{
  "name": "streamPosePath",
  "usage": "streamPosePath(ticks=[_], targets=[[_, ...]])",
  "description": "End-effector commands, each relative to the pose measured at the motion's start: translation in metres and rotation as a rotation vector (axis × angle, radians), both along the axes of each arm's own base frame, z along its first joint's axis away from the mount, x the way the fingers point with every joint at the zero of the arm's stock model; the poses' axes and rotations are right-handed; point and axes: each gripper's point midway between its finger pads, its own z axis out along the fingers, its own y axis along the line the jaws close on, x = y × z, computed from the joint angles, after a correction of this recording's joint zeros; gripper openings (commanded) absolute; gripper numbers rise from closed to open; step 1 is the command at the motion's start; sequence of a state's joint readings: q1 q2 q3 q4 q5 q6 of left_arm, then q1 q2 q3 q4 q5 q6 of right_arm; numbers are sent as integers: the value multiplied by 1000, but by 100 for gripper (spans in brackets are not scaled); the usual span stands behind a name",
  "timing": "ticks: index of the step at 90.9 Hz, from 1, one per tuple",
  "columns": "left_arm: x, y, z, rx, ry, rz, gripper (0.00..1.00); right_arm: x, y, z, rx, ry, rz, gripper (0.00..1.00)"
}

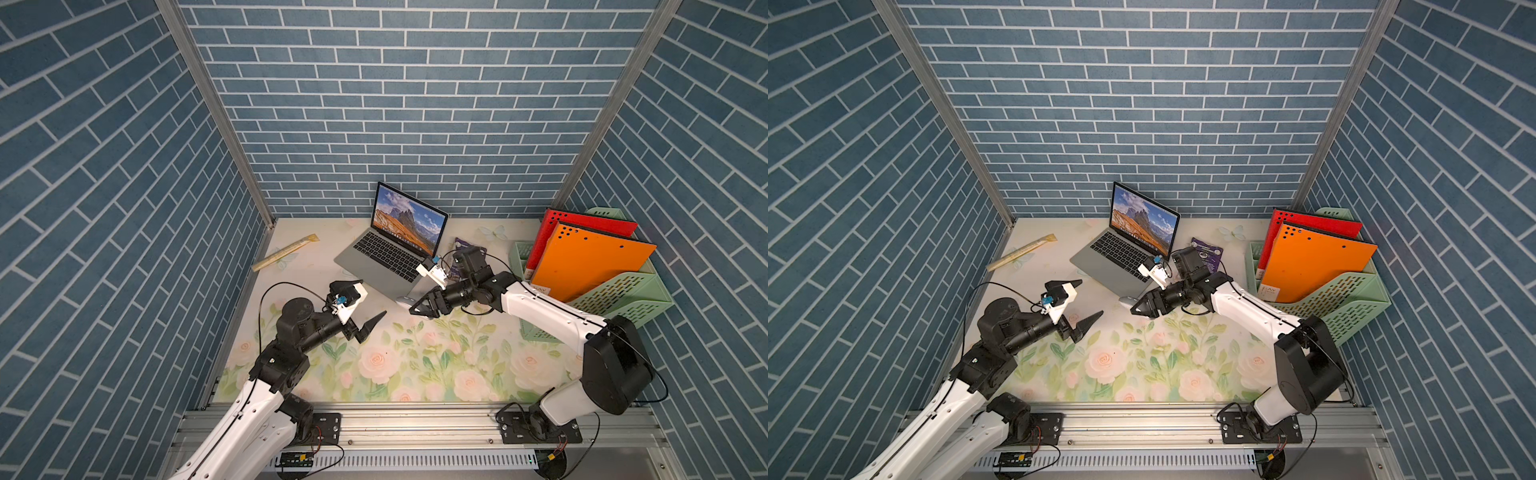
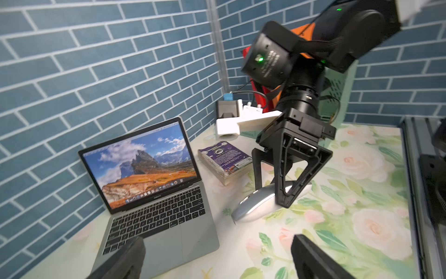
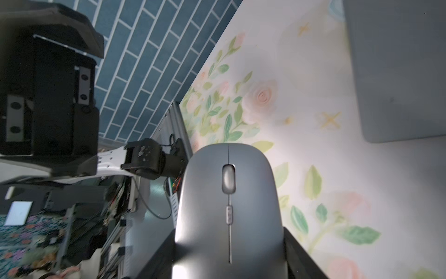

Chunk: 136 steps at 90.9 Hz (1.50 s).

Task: Insert the wireless mouse receiver into the laptop
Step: Pick up the mouse from the center of the board.

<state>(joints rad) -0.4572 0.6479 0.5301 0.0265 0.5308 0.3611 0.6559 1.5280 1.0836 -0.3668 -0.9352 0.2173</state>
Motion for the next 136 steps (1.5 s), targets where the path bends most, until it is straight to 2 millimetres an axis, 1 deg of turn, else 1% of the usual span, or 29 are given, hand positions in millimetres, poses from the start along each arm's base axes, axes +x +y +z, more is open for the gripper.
streamPosePath(ticks=[1, 12, 19, 29, 34, 39, 45, 52, 61, 74, 87, 108, 121, 123, 124, 127, 130, 132, 136], targets=[[-22, -19, -18, 132, -80, -174, 100, -52, -10, 7, 20, 155, 166, 38], [-34, -43, -29, 189, -65, -280, 99, -72, -5, 11, 37, 179, 245, 38], [-41, -55, -34, 203, -52, -333, 100, -77, -1, 18, 64, 187, 277, 38], [-51, -64, -42, 201, -33, -388, 99, -82, 0, 24, 93, 205, 304, 38], [-56, -67, -44, 190, -22, -410, 95, -85, -1, 24, 93, 212, 314, 38], [-58, -68, -46, 186, -16, -422, 84, -86, -2, 25, 92, 217, 318, 38], [-60, -67, -48, 184, -12, -423, 69, -88, -3, 26, 96, 222, 322, 38], [-63, -68, -50, 165, -1, -437, 60, -89, -4, 29, 107, 222, 327, 38], [-68, -71, -49, 134, 20, -462, 54, -90, -4, 31, 116, 225, 331, 38], [-70, -74, -48, 116, 39, -484, 51, -92, -5, 31, 121, 232, 333, 38], [-73, -77, -48, 100, 61, -504, 41, -93, -5, 31, 127, 240, 337, 38], [-77, -80, -45, 72, 84, -527, 33, -92, -4, 34, 138, 245, 335, 38], [-79, -81, -46, 55, 138, -531, 21, -90, -4, 32, 135, 248, 321, 39], [-79, -81, -48, 54, 156, -526, 19, -87, -4, 32, 135, 243, 312, 39], [-79, -80, -52, 56, 172, -524, 17, -86, -4, 32, 134, 242, 307, 39], [-80, -79, -57, 52, 208, -515, 13, -83, -5, 30, 129, 244, 290, 40], [-79, -79, -58, 42, 240, -500, 8, -77, -5, 29, 125, 232, 264, 44], [-77, -78, -58, 33, 266, -477, 5, -73, -6, 27, 117, 222, 239, 49], [-71, -77, -60, 1, 347, -423, 0, -60, -9, 22, 98, 192, 174, 63]])
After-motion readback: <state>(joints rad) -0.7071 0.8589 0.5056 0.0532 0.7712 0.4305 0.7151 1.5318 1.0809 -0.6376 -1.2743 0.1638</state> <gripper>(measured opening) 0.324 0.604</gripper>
